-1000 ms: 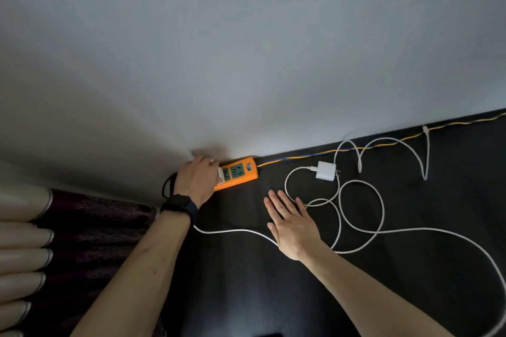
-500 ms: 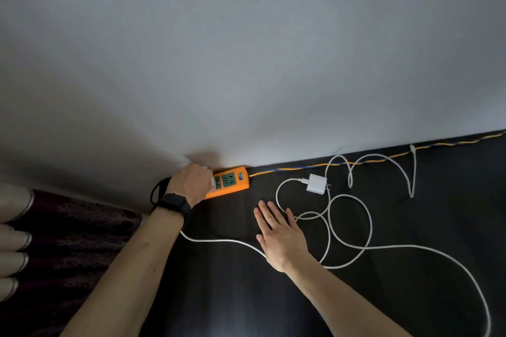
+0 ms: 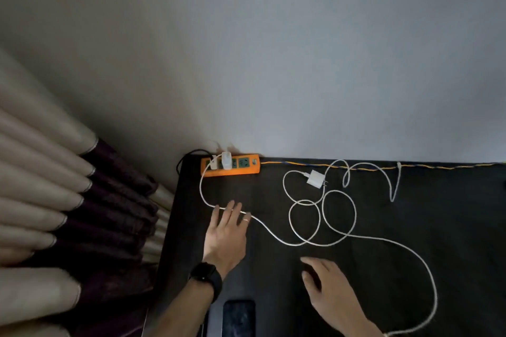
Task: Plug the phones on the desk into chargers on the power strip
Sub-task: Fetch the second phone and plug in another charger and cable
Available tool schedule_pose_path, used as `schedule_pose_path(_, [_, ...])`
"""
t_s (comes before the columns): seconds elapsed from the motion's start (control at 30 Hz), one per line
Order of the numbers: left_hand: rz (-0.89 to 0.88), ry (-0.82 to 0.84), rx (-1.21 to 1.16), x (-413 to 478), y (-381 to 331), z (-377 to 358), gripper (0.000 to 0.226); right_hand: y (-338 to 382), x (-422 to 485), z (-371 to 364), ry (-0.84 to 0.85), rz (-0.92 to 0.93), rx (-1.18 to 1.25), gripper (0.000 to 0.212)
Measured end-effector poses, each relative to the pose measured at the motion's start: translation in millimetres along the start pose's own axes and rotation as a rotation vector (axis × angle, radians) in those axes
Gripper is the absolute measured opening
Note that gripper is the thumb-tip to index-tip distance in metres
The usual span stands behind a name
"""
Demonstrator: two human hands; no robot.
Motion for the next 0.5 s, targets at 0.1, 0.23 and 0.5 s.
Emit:
schedule_pose_path(0.1, [0.157,0.094,-0.17,-76.7,-26.4,-15.8,0.048,-37.7,-59.0,-1.0,0.097,-0.082,-0.084,0.037])
schedule_pose_path(0.23, [0.452,0.252,-0.231,-163.2,-47.3,-27.2,0.061,-72.0,-106.9,11.9,0.057,-0.16,-0.241,0.045])
schedule_pose_path(0.5, [0.718,0.414,-0.314,-236.6,-76.3,-33.8,0.096,-126.4,-139.6,19.8,0.126,-0.27,-0.465,0.077])
Point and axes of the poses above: each hand's wrist, its own x-axis towards the middle knuckle, its own z-axis out of the back of the hand, y = z × x, the point moved 5 cm from there along x, towards the middle knuckle, and after that the axes turned 9 degrees about -y, right-handed, at the moved point
